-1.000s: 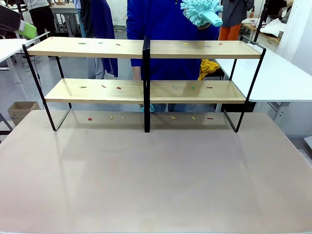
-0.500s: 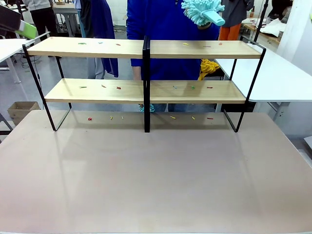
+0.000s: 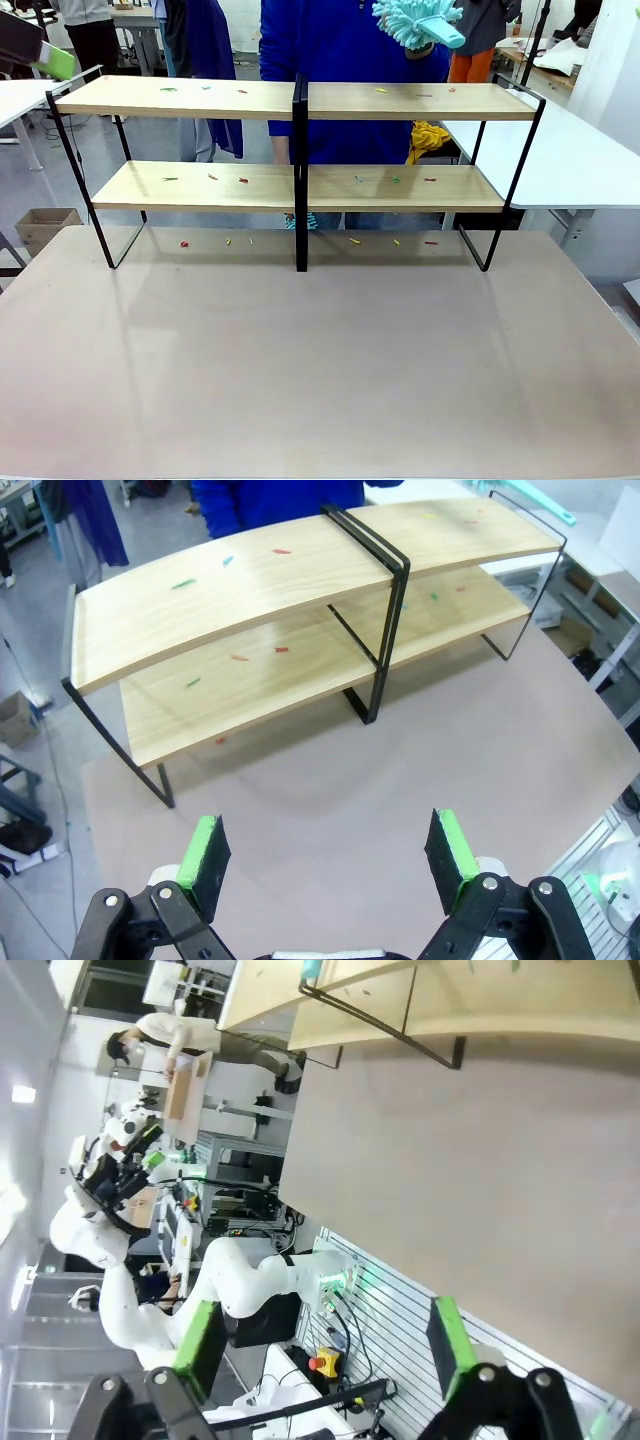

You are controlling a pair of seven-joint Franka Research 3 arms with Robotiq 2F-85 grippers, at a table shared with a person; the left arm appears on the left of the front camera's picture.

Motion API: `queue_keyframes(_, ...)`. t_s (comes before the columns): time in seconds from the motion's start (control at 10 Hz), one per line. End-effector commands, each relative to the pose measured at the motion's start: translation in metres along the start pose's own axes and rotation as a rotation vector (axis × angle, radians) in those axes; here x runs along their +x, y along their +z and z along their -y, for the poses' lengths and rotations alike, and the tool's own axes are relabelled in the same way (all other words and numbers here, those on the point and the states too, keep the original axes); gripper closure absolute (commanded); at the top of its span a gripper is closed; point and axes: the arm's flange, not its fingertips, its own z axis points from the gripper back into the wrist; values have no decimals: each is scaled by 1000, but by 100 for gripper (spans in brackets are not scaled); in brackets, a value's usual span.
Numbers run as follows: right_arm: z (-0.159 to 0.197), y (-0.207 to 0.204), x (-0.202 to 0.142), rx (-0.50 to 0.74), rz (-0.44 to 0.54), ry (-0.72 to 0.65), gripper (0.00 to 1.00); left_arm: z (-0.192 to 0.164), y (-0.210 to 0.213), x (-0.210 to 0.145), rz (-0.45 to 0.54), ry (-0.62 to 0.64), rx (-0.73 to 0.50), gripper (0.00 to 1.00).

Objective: Clean the shelves.
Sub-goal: Pick up the Duster when the human hands it over.

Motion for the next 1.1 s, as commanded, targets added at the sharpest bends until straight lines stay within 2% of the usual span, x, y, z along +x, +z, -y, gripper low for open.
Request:
queue_keyframes(0.0, 3, 2, 6, 24, -4, 13, 0, 0, 0, 0, 0, -6, -3, 0)
queue_keyframes(0.1, 17, -9, 38, 51, -56, 22, 0, 0, 0, 0, 0, -6, -3, 0)
queue_keyframes(0.3, 41, -21, 111, 88, -69, 112, 0, 0, 0, 0, 0, -6, -3, 0)
queue_keyframes(0.5, 48, -19, 173, 103, 24, 143, 0, 0, 0, 0, 0, -6, -3, 0)
queue_keyframes(0.7, 44, -23, 228, 164, 84, 149, 0, 0, 0, 0, 0, -6, -3, 0)
queue_keyframes(0.8, 39, -29, 253, 210, 68, 146, 0, 0, 0, 0, 0, -6, -3, 0)
queue_keyframes(1.0, 20, -57, 292, 235, 8, 50, 0, 0, 0, 0, 0, -6, -3, 0)
